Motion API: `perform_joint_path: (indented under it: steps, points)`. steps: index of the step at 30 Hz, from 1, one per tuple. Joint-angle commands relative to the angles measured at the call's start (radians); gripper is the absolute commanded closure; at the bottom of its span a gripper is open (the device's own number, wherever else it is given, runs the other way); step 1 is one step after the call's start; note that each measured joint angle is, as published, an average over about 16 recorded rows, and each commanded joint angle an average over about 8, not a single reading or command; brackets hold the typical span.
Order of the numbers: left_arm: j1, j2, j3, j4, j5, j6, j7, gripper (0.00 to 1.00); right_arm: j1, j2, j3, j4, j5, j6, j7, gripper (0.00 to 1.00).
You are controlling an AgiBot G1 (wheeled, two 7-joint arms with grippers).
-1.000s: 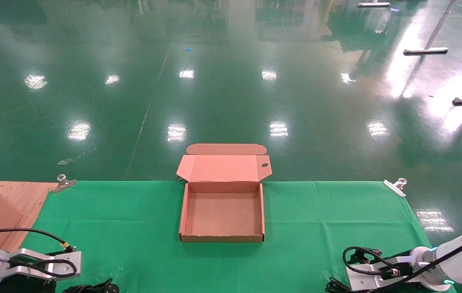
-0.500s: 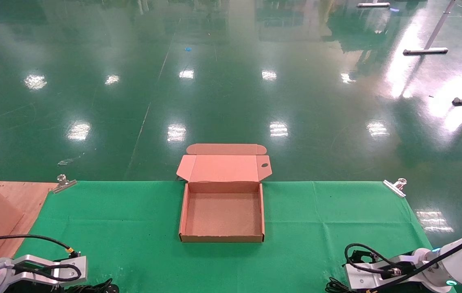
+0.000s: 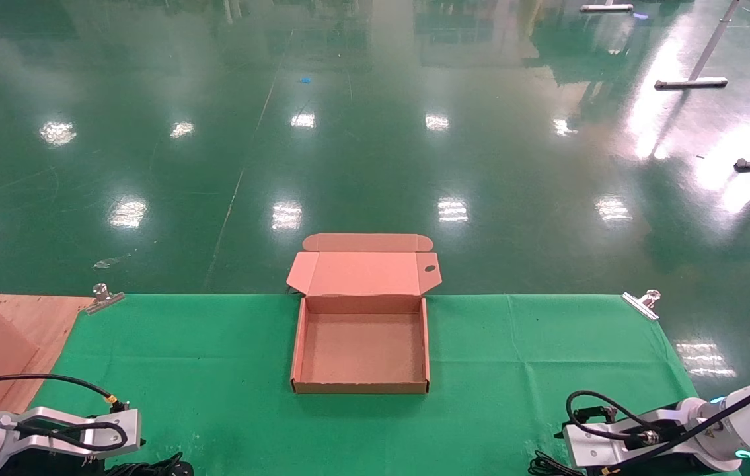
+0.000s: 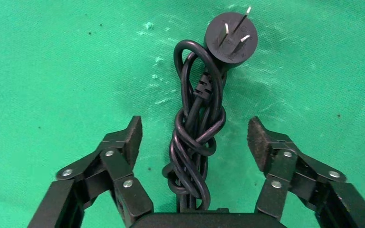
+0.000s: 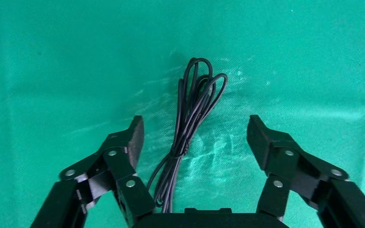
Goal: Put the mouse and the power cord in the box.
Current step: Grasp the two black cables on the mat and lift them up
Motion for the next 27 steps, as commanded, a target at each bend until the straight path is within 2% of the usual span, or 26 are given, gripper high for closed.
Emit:
perform_joint_path:
  steps: [1, 27]
  points:
    - [-0.002, 0.001, -0.001, 0.008, -0.002, 0.001, 0.006, 1.0, 0.004, 0.0, 0.0, -0.008, 0.0, -0.002, -0.007, 1.0]
    - [0.0, -0.002, -0.005, 0.053, -0.007, -0.004, 0.052, 1.0, 0.0, -0.024, 0.001, -0.053, 0.001, 0.005, -0.039, 1.0]
